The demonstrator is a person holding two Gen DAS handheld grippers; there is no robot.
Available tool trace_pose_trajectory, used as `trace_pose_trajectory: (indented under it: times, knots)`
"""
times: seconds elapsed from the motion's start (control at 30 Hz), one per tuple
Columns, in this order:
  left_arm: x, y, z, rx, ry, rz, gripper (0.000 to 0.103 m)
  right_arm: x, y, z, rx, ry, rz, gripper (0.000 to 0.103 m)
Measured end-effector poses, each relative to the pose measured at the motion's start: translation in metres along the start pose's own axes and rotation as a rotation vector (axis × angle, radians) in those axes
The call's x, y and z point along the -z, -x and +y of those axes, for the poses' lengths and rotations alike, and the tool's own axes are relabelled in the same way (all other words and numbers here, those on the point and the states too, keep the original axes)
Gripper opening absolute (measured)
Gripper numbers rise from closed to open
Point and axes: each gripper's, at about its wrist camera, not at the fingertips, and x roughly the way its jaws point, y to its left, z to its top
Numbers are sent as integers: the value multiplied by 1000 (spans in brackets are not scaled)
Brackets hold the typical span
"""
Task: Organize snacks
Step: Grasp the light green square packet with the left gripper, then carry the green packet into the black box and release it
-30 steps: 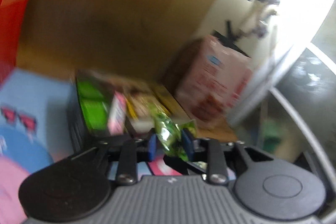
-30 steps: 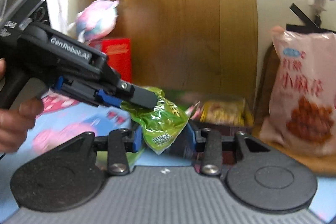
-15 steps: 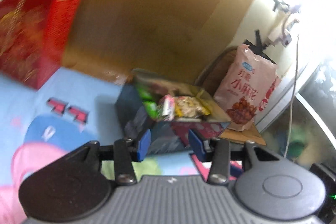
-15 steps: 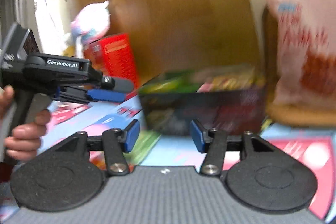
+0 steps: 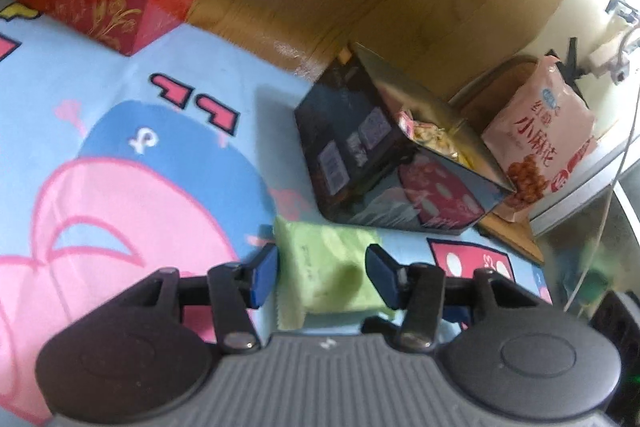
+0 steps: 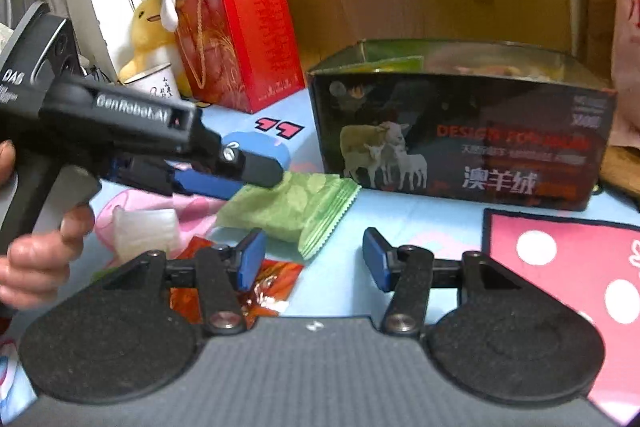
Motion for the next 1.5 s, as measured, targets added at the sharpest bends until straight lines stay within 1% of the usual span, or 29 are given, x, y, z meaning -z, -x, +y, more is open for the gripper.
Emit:
trace_pose_trajectory:
  times: [0.03,0.07,0.13,0.2,0.27,0.43,0.6,0.73,0.77,0.8,0.83,0.93,1.0,1.1,1.2,1.27,1.3,1.37,1.5]
  knots:
    - [2,-2,-5,2,-15,8,46,0,0,-1,-8,-6,-3,57]
    - [4,-5,-10,12,-25,20,41,0,1,-2,-20,-7,-1,57]
    - [8,-14,-22,50,-39,64,39,3,5,-3,-30,-9,1,56]
    - [14,-20,-41,27,-94,70,39,8,15,-2,1,3,1,58]
    - [22,-26,-59,31,-146,88,39,14,27,-6,24,6,1,58]
    - [47,-43,-98,111,-229,161,39,36,67,-25,86,-36,-15,58]
    - [81,-44,-130,177,-305,227,39,68,113,-35,119,-100,-47,58]
    - [102,-31,-134,209,-344,260,38,89,135,-26,123,-122,-77,60]
    - [106,-27,-133,217,-343,266,38,94,139,-21,123,-114,-87,60]
    - [109,-23,-131,224,-339,272,38,97,141,-16,128,-102,-100,64]
    - [110,-20,-129,226,-338,271,38,101,143,-12,130,-92,-104,65]
    - [110,-12,-125,220,-338,270,41,104,144,-4,169,-54,-103,67]
    - [108,-12,-123,216,-333,269,41,100,139,1,202,-29,-102,80]
    - [106,-15,-121,221,-307,271,41,100,136,6,247,9,-89,85]
    - [106,-17,-120,231,-299,269,41,101,131,11,266,50,-68,84]
    - [108,-18,-122,236,-307,263,39,101,128,12,264,66,-51,83]
    - [109,-18,-123,238,-313,261,38,102,129,15,263,77,-50,78]
    - [110,-18,-122,244,-315,261,33,104,128,20,260,105,-50,73]
    - [104,-15,-117,249,-296,249,34,102,128,23,248,117,-60,65]
